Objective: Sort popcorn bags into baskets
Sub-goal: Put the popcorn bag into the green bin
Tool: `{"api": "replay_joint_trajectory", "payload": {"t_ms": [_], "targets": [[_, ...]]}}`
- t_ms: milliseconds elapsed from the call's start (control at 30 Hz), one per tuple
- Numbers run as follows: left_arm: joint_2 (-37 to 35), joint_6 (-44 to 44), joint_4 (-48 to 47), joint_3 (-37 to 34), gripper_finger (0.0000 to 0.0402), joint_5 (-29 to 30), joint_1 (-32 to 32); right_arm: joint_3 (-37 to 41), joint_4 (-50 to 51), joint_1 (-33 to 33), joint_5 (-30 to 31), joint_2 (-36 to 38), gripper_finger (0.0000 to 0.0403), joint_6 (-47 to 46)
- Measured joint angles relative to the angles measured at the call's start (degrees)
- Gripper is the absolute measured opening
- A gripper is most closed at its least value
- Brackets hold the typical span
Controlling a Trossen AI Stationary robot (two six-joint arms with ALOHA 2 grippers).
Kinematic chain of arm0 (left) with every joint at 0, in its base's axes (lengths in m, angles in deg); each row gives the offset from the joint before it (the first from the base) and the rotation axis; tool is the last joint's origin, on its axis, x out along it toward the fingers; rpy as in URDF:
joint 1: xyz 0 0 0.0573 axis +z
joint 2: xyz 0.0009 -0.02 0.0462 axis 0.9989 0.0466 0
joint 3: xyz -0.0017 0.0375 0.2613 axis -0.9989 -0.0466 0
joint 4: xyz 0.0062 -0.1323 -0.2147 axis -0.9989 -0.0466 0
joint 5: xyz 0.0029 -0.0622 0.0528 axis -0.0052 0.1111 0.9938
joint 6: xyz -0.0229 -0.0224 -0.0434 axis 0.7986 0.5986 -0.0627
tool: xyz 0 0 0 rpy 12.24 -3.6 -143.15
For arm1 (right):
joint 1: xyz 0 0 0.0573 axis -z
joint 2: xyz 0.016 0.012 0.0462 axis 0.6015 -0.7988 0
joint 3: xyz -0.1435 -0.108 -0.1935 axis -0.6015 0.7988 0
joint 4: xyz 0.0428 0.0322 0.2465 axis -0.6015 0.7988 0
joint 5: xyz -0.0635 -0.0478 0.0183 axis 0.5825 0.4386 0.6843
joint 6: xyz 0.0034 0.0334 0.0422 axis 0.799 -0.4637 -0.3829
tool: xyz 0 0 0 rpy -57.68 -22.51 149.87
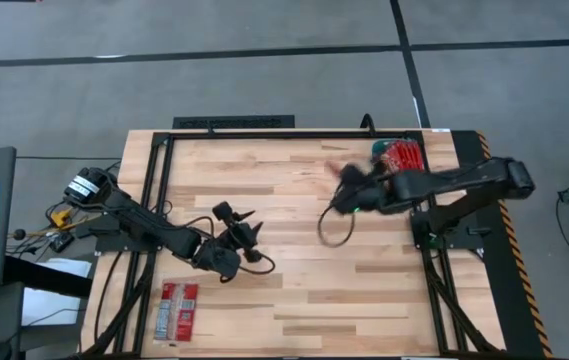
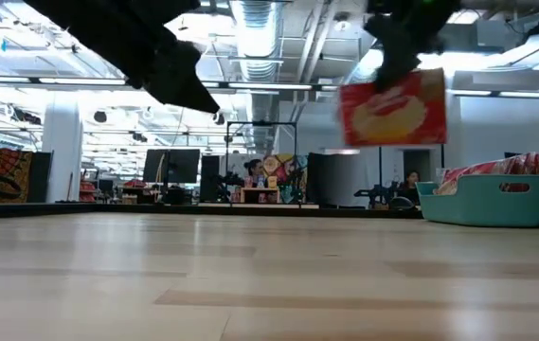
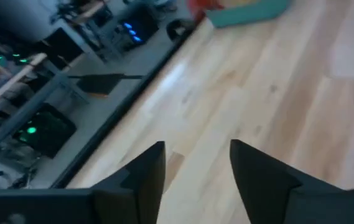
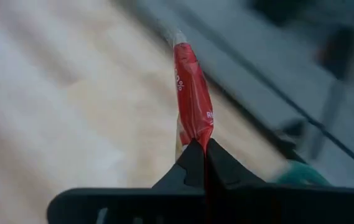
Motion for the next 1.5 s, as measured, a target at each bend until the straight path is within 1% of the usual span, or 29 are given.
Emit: {"api": "replay_joint_trajectory", "payload": {"t_ms": [100, 133, 200, 267, 333, 433, 500, 633, 700, 800, 867, 1033, 1200, 1367, 1500], "targets": [[0.0, 1.8, -2.1, 0.0, 0.0184, -3.9, 0.7, 0.0, 10.1, 2.6, 7.8, 5.2, 0.0007, -8.9], [0.0, 2.8, -2.9, 0.0, 0.0186, -5.1, 1.0, 0.0, 13.6, 3.6, 9.5, 6.7, 0.0005, -12.2], [0.0, 4.4, -4.9, 0.0, 0.0188, -6.5, 1.3, 0.1, 18.7, 6.0, 11.1, 9.7, 0.0004, -16.7], [0.0, 6.0, -6.4, 0.0, 0.0189, -6.8, 1.5, 1.8, 20.2, 8.6, 11.5, 13.1, 0.0004, -18.9], [0.0, 7.5, -8.0, 0.0, 0.0189, -6.8, 1.7, 4.8, 18.8, 11.5, 11.5, 16.6, 0.0006, -19.2], [0.0, 7.8, -8.2, 0.0, 0.0189, -6.8, 1.9, 10.7, 14.9, 16.9, 8.8, 21.4, 0.0005, -18.7], [0.1, 7.8, -8.2, 0.0, 0.0189, -6.8, 1.9, 15.3, 9.5, 20.8, 7.5, 24.5, 0.0004, -15.3], [0.1, 5.8, -8.2, 0.0, 0.0189, -6.7, 1.9, 22.6, -3.5, 27.5, 0.2, 30.2, 0.0008, -6.9], [0.1, 5.0, -8.0, 0.0, 0.0189, -6.8, 2.2, 25.4, -7.9, 30.5, -3.6, 31.9, 0.0008, -4.3], [0.1, 5.0, -8.0, 0.0, 0.0189, -6.7, 3.1, 28.1, -12.3, 34.5, -7.2, 32.6, 0.0004, -2.4], [0.1, 5.2, -8.0, 0.0, 0.0189, -6.7, 3.8, 29.7, -13.0, 36.5, -8.7, 32.7, 0.0005, -2.5], [0.1, 6.0, -8.1, 0.0, 0.0189, -8.1, 4.6, 32.0, -14.5, 39.6, -10.0, 31.6, 0.0007, -3.6], [0.1, 6.0, -8.2, 0.0, 0.0189, -8.4, 4.7, 34.1, -15.1, 40.4, -10.9, 29.8, 0.0006, -4.1], [0.1, 7.6, -8.1, 0.0, 0.0189, -8.0, 4.7, 35.7, -16.4, 40.4, -10.6, 27.9, 0.0029, -7.0], [0.1, 7.9, -8.4, 0.0, 0.0189, -8.0, 4.7, 35.9, -16.7, 40.4, -10.2, 27.4, 0.0049, -6.9]]}}
